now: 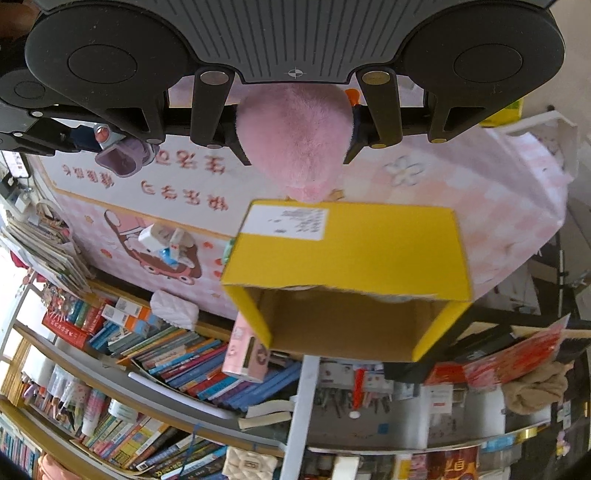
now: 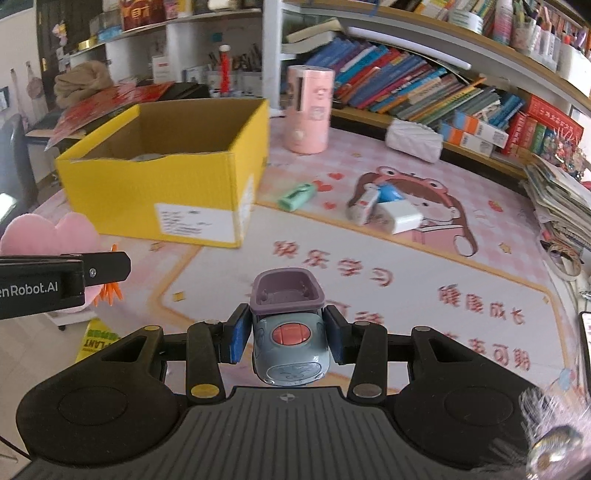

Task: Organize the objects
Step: 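Carry the pink chick and grey toy car over the yellow box with both tools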

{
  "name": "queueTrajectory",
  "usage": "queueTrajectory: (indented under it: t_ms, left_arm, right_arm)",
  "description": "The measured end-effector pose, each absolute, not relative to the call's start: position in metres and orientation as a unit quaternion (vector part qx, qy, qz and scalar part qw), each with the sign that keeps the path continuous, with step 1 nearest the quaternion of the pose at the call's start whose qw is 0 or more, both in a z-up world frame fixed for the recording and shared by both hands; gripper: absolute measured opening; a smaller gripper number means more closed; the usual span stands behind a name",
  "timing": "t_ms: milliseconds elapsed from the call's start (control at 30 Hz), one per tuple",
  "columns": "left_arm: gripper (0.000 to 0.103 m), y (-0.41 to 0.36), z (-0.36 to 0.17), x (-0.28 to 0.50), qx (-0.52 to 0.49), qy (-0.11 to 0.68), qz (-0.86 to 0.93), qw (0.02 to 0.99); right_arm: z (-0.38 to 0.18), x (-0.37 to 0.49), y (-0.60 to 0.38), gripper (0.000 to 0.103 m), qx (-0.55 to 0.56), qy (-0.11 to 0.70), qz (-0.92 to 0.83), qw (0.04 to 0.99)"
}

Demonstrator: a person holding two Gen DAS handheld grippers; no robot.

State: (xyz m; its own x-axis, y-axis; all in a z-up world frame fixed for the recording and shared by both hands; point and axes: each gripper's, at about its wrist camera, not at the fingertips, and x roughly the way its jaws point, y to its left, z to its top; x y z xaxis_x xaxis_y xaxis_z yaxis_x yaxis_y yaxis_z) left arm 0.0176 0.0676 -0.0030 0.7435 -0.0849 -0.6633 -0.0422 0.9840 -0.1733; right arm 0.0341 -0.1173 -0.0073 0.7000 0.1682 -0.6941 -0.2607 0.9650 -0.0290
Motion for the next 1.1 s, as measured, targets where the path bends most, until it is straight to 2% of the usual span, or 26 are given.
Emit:
queueTrajectory:
  t_ms: [500,1100]
  left_arm:
    - [0.047,0.127,-0.002,-0.028,-0.078,0.353,-0.001,0.932]
    - [0.047,0.163,0.005,-0.044,-0.098,0.331,0.016,0.938]
  right_arm:
    - [-0.015,-0.010,-0.051,0.040,-0.044,0.371,0.128,0.919]
    - [-0.005,-0.021,-0.010,0.040,-0.066,0.363,0.148,0.918]
